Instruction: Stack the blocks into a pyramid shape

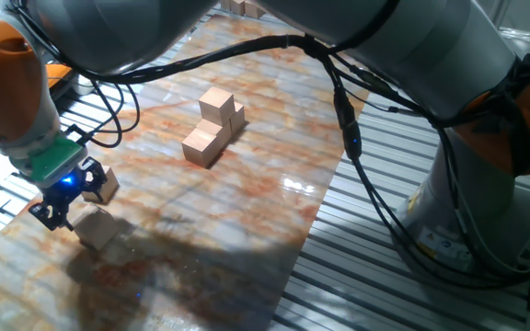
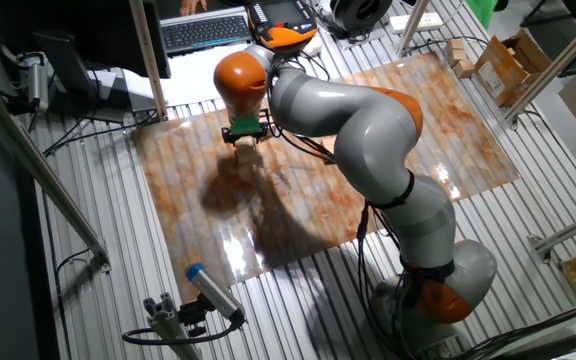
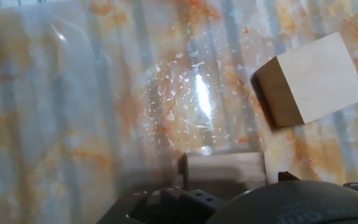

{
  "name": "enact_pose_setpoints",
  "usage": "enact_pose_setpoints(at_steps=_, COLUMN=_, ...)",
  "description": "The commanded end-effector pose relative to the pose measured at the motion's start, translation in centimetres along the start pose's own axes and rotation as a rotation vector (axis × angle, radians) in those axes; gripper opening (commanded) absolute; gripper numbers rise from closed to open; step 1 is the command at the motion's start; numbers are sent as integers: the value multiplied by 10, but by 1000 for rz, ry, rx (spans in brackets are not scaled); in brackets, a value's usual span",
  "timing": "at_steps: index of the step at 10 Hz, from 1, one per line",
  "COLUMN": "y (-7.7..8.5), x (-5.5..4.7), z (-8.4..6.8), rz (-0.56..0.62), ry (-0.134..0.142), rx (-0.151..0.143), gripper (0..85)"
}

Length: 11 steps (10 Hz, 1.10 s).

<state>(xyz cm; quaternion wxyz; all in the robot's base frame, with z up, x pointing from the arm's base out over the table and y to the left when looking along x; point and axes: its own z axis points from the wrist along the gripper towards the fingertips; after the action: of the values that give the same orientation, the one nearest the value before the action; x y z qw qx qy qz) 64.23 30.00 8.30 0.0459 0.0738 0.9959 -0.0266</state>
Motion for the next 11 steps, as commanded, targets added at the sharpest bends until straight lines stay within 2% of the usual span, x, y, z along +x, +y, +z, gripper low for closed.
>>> enact_pose_setpoints(at_steps=1, y=0, x=0, z=0, rz=-2, ry=4, rx=-4, gripper=680)
enact_pose_setpoints(at_steps=5, y=0, x=0, z=5, rz=4, ry=2, rx=-13, gripper=680)
enact_pose_setpoints(at_steps=11, y=0, x=-1, z=10, rz=28, ry=-1, rx=-9, gripper=680)
